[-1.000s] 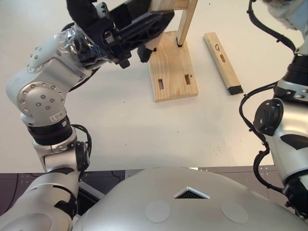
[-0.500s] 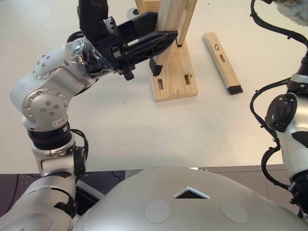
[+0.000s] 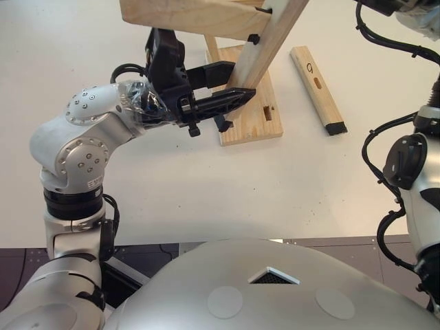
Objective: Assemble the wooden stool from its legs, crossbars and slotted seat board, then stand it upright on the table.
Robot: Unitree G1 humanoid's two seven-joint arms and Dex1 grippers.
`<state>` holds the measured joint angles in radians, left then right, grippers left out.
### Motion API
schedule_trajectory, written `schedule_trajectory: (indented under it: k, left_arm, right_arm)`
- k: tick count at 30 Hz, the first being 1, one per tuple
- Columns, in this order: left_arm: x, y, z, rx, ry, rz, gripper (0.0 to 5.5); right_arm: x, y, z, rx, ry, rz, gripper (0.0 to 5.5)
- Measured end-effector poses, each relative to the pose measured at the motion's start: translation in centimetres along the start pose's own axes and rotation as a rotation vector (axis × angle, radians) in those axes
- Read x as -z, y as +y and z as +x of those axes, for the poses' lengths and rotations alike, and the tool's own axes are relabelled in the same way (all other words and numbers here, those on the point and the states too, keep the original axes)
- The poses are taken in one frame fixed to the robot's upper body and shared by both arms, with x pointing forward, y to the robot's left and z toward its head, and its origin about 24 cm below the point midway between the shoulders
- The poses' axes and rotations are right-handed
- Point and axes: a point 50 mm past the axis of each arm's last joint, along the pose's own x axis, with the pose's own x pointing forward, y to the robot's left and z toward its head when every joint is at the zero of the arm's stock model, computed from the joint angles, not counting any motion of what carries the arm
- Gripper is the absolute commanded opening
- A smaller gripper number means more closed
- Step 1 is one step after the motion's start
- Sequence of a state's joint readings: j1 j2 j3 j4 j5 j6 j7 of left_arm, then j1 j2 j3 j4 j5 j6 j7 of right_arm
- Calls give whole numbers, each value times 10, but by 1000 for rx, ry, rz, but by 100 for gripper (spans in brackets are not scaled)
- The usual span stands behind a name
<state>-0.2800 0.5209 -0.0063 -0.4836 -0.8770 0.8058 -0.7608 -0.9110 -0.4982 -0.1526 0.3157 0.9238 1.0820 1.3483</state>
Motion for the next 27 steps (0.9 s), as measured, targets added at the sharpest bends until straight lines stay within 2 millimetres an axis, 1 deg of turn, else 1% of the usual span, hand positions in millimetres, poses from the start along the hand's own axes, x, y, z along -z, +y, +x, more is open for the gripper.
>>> schedule_trajectory:
  k: [3,4,14,15,18,21,27]
  left_arm:
    - [0,-1,0,11,3,4,199]
    - [0,-2,0,16,3,6,199]
    - [0,-2,2,17,-1,16,199]
    - [0,-2,3,16,-4,17,236]
    - [-2,0,2,10,-26,22,267]
    - [-5,1,0,9,-51,16,301]
    - [-12,6,-5,-22,-96,13,303]
  right_arm:
    - [-3,3,-5,19,9,-11,217]
    - [-4,4,-5,13,8,-13,211]
    - [-3,6,-6,2,10,-44,211]
    - [-3,5,-7,5,2,-38,211]
    - [-1,1,-16,28,-58,5,211]
    - [-4,3,-25,28,-139,19,211]
    - [-8,4,-36,57,-207,8,211]
